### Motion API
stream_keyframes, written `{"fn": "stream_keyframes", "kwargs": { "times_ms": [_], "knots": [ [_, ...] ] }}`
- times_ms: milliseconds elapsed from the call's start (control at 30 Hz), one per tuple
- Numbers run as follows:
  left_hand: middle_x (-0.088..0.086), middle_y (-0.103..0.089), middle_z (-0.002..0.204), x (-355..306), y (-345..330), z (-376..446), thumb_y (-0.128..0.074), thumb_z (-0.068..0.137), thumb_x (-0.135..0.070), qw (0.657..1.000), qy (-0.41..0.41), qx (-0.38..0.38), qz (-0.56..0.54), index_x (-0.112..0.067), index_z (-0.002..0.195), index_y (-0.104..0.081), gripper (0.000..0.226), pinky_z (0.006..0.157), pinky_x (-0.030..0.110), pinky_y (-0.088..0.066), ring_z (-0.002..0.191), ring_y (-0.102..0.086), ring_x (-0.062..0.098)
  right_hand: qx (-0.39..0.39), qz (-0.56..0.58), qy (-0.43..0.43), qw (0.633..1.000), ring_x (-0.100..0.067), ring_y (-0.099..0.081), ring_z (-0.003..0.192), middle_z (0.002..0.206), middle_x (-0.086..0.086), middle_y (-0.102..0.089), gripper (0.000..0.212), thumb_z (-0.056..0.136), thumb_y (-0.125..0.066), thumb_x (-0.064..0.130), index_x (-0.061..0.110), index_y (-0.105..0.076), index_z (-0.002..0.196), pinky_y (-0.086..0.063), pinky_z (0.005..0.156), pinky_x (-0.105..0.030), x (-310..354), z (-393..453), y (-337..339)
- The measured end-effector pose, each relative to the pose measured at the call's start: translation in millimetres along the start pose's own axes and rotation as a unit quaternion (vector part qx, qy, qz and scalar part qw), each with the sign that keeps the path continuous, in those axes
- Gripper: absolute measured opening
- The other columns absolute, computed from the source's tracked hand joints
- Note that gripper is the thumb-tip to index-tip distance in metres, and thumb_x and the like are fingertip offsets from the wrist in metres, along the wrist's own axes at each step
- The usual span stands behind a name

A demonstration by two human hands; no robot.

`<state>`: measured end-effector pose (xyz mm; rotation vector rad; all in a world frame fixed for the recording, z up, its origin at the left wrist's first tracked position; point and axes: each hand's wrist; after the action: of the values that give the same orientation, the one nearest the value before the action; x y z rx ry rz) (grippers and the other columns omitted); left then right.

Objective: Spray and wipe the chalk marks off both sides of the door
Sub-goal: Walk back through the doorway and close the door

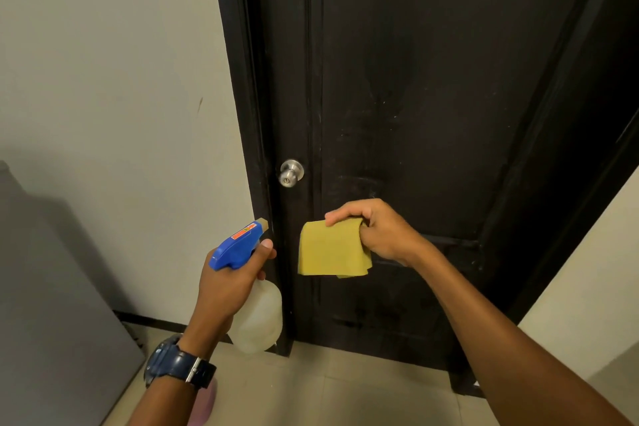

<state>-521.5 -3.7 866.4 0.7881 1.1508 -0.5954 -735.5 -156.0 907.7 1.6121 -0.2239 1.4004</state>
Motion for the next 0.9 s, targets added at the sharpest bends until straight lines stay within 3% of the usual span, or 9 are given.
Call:
{"fn": "stream_keyframes", "kwargs": {
  "times_ms": [100, 233, 367, 467, 533, 633, 733, 800, 900],
  "knots": [
    [-0.02, -0.068, 0.066, -2.4, -0.8, 3.3, -0.06, 0.087, -0.043, 1.0, -0.002, 0.001, -0.005, -0.018, 0.097, -0.068, 0.029, 0.063, 0.021, -0.044, 0.059, -0.062, 0.0, -0.049, 0.104, -0.033, 0.993, -0.017, -0.065, 0.112, 0.116, 0.005, -0.069, 0.037, 0.096, -0.058, -0.004, 0.026, -0.079, 0.092, -0.061, 0.086, -0.039, 0.5, 0.2, -0.6],
    [-0.011, -0.067, 0.063, -3.1, 1.2, 8.7, -0.061, 0.088, -0.043, 1.0, -0.008, -0.006, -0.009, -0.017, 0.094, -0.071, 0.028, 0.064, 0.021, -0.044, 0.06, -0.062, 0.002, -0.049, 0.249, -0.07, 0.965, -0.02, -0.071, 0.103, 0.113, -0.004, -0.072, 0.028, 0.1, -0.054, -0.001, 0.015, -0.077, 0.1, -0.059, 0.074, -0.029, 2.0, -1.7, -1.4],
    [0.0, -0.068, 0.065, -4.3, 2.7, 12.7, -0.064, 0.09, -0.039, 1.0, -0.015, -0.013, -0.014, -0.018, 0.09, -0.072, 0.023, 0.067, 0.024, -0.045, 0.06, -0.063, 0.006, 0.012, 0.372, -0.079, 0.925, -0.028, -0.066, 0.116, 0.124, -0.018, -0.068, 0.033, 0.099, -0.047, -0.01, 0.004, -0.073, 0.113, -0.061, 0.084, -0.035, 0.7, -2.1, 4.4],
    [0.003, -0.071, 0.071, -5.2, 3.7, 15.9, -0.064, 0.092, -0.037, 0.999, -0.025, -0.024, -0.012, -0.023, 0.088, -0.072, 0.016, 0.069, 0.028, -0.05, 0.061, -0.063, 0.01, 0.082, 0.455, -0.066, 0.884, -0.033, -0.059, 0.124, 0.135, -0.023, -0.061, 0.047, 0.083, -0.048, -0.008, 0.001, -0.066, 0.125, -0.053, 0.099, -0.045, -2.5, -0.9, 9.5],
    [0.004, -0.072, 0.076, -6.4, 3.8, 17.1, -0.064, 0.09, -0.04, 0.999, -0.034, -0.028, -0.013, -0.031, 0.086, -0.07, 0.012, 0.071, 0.033, -0.053, 0.064, -0.063, 0.015, 0.095, 0.443, -0.064, 0.889, -0.034, -0.058, 0.126, 0.136, -0.021, -0.06, 0.05, 0.079, -0.062, 0.002, 0.002, -0.064, 0.129, -0.052, 0.101, -0.046, -0.8, -0.6, 9.1],
    [0.003, -0.073, 0.08, -3.6, 6.8, 19.8, -0.064, 0.089, -0.049, 0.998, -0.037, -0.042, -0.011, -0.04, 0.084, -0.069, 0.011, 0.071, 0.035, -0.054, 0.067, -0.065, 0.02, 0.011, 0.327, -0.088, 0.941, -0.032, -0.062, 0.119, 0.132, -0.017, -0.06, 0.045, 0.082, -0.074, -0.004, 0.013, -0.066, 0.124, -0.058, 0.094, -0.045, 0.2, 1.9, -1.2],
    [0.002, -0.072, 0.085, 1.9, 11.9, 22.4, -0.064, 0.081, -0.059, 0.998, -0.034, -0.055, -0.002, -0.028, 0.097, -0.069, 0.035, 0.071, 0.033, -0.053, 0.073, -0.065, 0.021, -0.017, 0.306, -0.101, 0.946, -0.03, -0.064, 0.115, 0.126, -0.015, -0.062, 0.055, 0.083, -0.072, -0.01, 0.018, -0.058, 0.128, -0.058, 0.093, -0.048, -6.1, 8.9, -13.3],
    [0.001, -0.069, 0.089, 4.7, 14.9, 23.5, -0.069, 0.083, -0.055, 0.997, -0.029, -0.074, 0.003, -0.019, 0.105, -0.067, 0.042, 0.071, 0.032, -0.049, 0.077, -0.063, 0.02, -0.004, 0.28, -0.096, 0.955, -0.026, -0.065, 0.113, 0.124, -0.013, -0.065, 0.043, 0.087, -0.071, -0.005, 0.017, -0.062, 0.123, -0.058, 0.093, -0.045, -9.8, 15.1, -21.1],
    [0.003, -0.068, 0.093, 9.6, 19.9, 23.5, -0.066, 0.09, -0.043, 0.995, -0.024, -0.098, 0.019, -0.024, 0.102, -0.065, 0.022, 0.068, 0.029, -0.046, 0.076, -0.06, 0.018, -0.005, 0.167, -0.062, 0.984, -0.021, -0.067, 0.105, 0.111, -0.006, -0.07, 0.024, 0.093, -0.068, 0.006, 0.022, -0.07, 0.111, -0.059, 0.088, -0.04, -13.9, 25.1, -38.0]
  ]
}}
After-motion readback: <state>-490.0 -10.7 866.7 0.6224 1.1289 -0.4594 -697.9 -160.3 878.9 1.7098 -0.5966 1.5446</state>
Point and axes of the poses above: each hand's wrist, its own z-axis towards the middle knuckle, its own y-axis out of the back of the hand, x = y × z
